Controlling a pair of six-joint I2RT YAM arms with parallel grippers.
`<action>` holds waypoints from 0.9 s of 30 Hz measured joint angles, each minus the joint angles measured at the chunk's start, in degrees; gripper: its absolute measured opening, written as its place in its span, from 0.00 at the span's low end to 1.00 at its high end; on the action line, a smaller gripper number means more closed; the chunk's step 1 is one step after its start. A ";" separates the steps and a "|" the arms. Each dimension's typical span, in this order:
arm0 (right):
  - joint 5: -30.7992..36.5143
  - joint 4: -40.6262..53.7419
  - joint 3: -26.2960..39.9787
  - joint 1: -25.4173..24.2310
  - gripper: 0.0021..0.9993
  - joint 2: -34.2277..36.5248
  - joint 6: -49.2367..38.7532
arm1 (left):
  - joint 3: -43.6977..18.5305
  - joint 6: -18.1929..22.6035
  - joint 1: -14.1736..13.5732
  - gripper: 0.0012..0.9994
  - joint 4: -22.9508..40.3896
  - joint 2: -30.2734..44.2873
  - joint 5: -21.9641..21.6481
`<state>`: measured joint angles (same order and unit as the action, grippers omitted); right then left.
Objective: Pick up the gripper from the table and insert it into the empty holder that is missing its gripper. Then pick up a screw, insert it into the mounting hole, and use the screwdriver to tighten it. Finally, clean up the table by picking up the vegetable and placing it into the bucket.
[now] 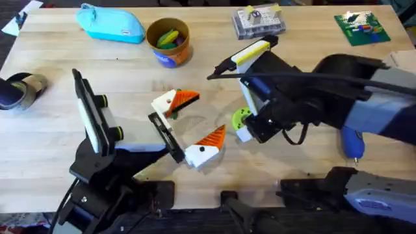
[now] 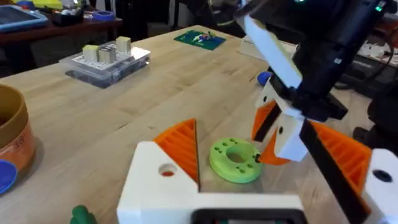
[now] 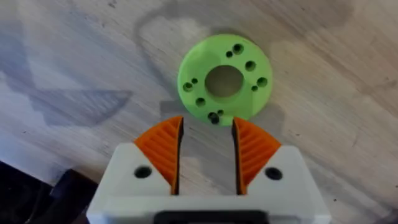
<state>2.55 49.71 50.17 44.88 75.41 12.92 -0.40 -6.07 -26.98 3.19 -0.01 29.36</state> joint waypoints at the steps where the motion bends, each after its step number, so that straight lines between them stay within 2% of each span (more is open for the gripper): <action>1: 0.02 -0.02 0.00 0.00 0.44 0.58 0.03 | 0.00 0.00 0.00 0.99 0.02 0.01 -0.02; 10: 0.04 -0.28 0.00 0.00 0.33 3.81 0.19 | 0.00 0.00 0.00 0.99 0.02 0.02 -0.01; 15: 0.20 -0.43 0.00 0.00 0.30 5.39 0.20 | 0.00 0.00 0.00 0.99 0.02 0.02 -0.01; 21: 0.62 -1.14 0.00 0.00 0.18 6.36 0.36 | 0.00 0.00 0.00 0.99 0.01 0.02 -0.01; 25: 0.89 -1.52 0.00 0.00 0.02 6.36 0.27 | 0.00 0.00 0.00 0.99 0.02 0.02 0.00; 27: 0.92 -1.59 0.00 0.00 0.01 6.37 0.33 | 0.00 0.00 0.00 0.99 0.00 0.00 -0.01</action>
<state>3.47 48.12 50.17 44.88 81.79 13.24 -0.40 -6.07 -26.98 3.18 -0.01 29.35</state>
